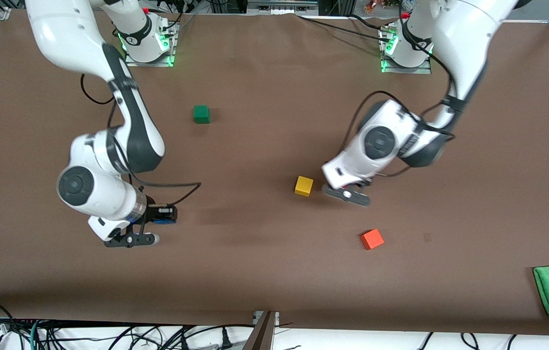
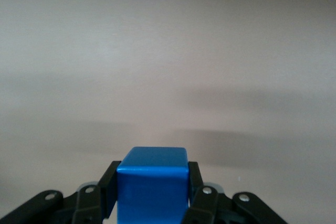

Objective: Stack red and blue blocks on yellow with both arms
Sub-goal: 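Carry the red cube onto the yellow cube with the left gripper, then release the red cube with the left gripper while the right carries blue, then lower the blue cube onto the red cube while the left gripper withdraws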

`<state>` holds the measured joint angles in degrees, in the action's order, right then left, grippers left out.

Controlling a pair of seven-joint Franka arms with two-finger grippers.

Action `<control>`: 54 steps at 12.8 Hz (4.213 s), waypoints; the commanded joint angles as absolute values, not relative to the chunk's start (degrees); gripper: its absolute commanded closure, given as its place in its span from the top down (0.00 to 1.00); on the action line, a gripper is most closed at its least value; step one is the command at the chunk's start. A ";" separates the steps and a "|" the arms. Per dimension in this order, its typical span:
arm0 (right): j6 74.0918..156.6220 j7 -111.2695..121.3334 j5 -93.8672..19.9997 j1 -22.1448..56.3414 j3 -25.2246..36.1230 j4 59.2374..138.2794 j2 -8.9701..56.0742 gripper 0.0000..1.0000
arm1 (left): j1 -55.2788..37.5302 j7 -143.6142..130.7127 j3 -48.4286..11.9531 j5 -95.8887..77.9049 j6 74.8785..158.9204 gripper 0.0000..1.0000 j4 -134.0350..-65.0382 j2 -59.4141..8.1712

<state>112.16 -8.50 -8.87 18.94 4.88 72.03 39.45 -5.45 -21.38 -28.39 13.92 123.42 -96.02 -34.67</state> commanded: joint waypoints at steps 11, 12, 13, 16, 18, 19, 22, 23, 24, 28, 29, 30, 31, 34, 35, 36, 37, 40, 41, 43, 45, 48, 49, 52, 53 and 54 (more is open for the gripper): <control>107.49 -20.56 -9.58 23.03 3.52 60.64 40.78 0.20 | -16.87 -31.55 -24.87 21.88 126.56 0.00 -87.54 -43.24; 107.49 -20.65 -9.58 23.03 3.52 60.64 40.78 0.20 | -16.87 -31.55 -24.87 21.88 127.00 0.00 -87.54 -43.33; 107.58 -20.74 -9.58 23.11 3.52 60.56 40.78 0.20 | -17.22 -31.55 -24.87 21.97 127.00 0.00 -87.54 -43.33; 108.01 -23.81 -9.58 24.60 3.51 60.64 40.87 0.21 | -17.31 -31.47 -24.70 21.88 127.18 0.00 -87.19 -43.51; 108.37 -26.53 -9.49 25.57 3.52 60.64 41.13 0.21 | -17.40 -31.38 -24.43 21.88 127.18 0.00 -86.13 -43.68; 108.72 -27.59 -9.49 25.92 3.52 60.64 41.13 0.21 | -17.40 -31.46 -24.35 21.97 127.18 0.00 -86.13 -43.77; 109.42 -29.53 -9.49 26.98 3.52 60.64 41.31 0.21 | -17.31 -31.38 -24.35 21.97 127.18 0.00 -86.13 -43.77; 109.68 -29.62 -9.49 27.16 3.52 60.64 41.40 0.21 | -17.31 -31.29 -24.35 22.06 127.26 0.00 -86.22 -43.77; 109.86 -29.62 -9.49 27.16 3.52 60.64 41.48 0.21 | -17.14 -31.12 -24.17 22.06 127.18 0.00 -86.22 -43.68; 110.04 -30.50 -9.23 27.77 3.52 60.64 41.57 0.21 | -16.87 -30.94 -23.82 22.41 127.18 0.00 -86.31 -43.59; 110.04 -30.59 -9.14 28.12 3.52 60.64 41.57 0.21 | -16.96 -31.55 -23.91 22.33 127.09 0.09 -86.22 -43.59; 110.04 -31.11 -8.88 28.65 3.60 60.73 41.66 0.21 | -17.05 -31.55 -23.91 22.32 127.09 0.09 -86.22 -43.59; 110.04 -31.20 -8.79 29.44 3.95 60.73 41.92 0.21 | -17.05 -31.55 -23.91 22.32 127.09 0.08 -86.22 -43.51; 110.57 -32.96 -8.44 30.06 4.04 60.73 42.01 0.21 | -17.23 -31.99 -23.91 22.24 126.56 0.09 -86.22 -43.24; 110.57 -32.96 -8.26 30.06 4.04 60.73 42.01 0.21 | -17.23 -31.99 -23.91 22.24 126.56 0.09 -86.22 -43.16; 110.57 -32.96 -8.26 30.06 4.04 60.82 42.01 0.21 | -17.23 -31.99 -23.91 22.24 126.56 0.09 -86.22 -43.15; 110.57 -33.05 -8.17 30.06 4.04 60.91 42.01 0.21 | -17.23 -31.99 -23.91 22.24 126.56 0.09 -86.22 -43.15; 110.57 -33.05 -7.82 30.15 3.96 61.08 42.01 0.21 | -17.14 -31.82 -23.91 22.32 126.56 0.17 -86.48 -43.15; 110.48 -33.05 -7.82 30.23 3.96 61.08 42.01 0.21 | -16.79 -31.56 -23.91 22.32 126.56 0.78 -86.31 -43.15; 110.48 -32.96 -7.74 30.41 3.96 61.26 42.01 0.21 | -16.53 -32.08 -24.08 21.36 125.17 1.00 -85.87 -42.54; 110.48 -33.05 -7.73 30.50 3.96 61.26 42.01 0.21 | -16.44 -31.99 -24.34 19.62 117.91 1.00 -81.94 -41.84; 110.57 -37.50 -7.65 33.12 3.96 61.61 42.19 0.21 | -15.22 -31.56 -24.26 15.12 106.38 1.00 -73.41 -40.96; 110.74 -40.23 -6.86 34.35 4.04 61.79 42.71 0.21 | -13.12 -31.29 -24.34 15.20 104.26 1.00 -72.34 -39.65; 112.40 -47.96 -5.80 37.87 4.04 61.70 43.85 0.21 | -6.18 -31.11 -24.43 15.12 102.04 1.00 -71.54 -33.25; 113.37 -50.95 -5.80 39.01 4.04 61.61 44.29 0.21 | -4.15 -31.03 -24.52 15.12 100.56 1.00 -71.54 -30.87; 114.34 -54.02 -5.80 40.15 4.04 61.44 44.99 0.21 | -2.65 -30.16 -24.78 15.12 99.07 1.00 -71.37 -28.94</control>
